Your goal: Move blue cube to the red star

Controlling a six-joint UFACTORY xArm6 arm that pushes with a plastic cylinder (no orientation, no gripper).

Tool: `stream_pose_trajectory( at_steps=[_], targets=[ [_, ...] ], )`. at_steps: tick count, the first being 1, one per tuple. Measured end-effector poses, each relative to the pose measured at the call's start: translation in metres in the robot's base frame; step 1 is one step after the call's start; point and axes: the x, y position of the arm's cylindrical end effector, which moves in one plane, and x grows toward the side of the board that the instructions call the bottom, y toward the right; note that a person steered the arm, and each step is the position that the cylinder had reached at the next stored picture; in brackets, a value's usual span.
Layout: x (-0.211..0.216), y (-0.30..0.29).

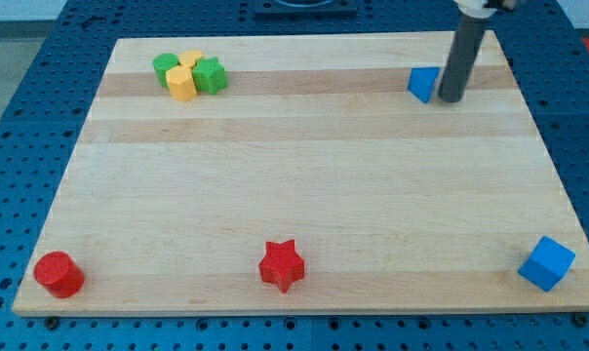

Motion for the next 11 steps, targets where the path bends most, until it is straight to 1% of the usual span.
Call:
stream_pose_trajectory(
  at_steps=[2,7,10,11],
  targets=[
    [0.078,0.043],
    [0.268,0.057],
    [0.275,0.028],
    [0.275,-0.003]
  ],
)
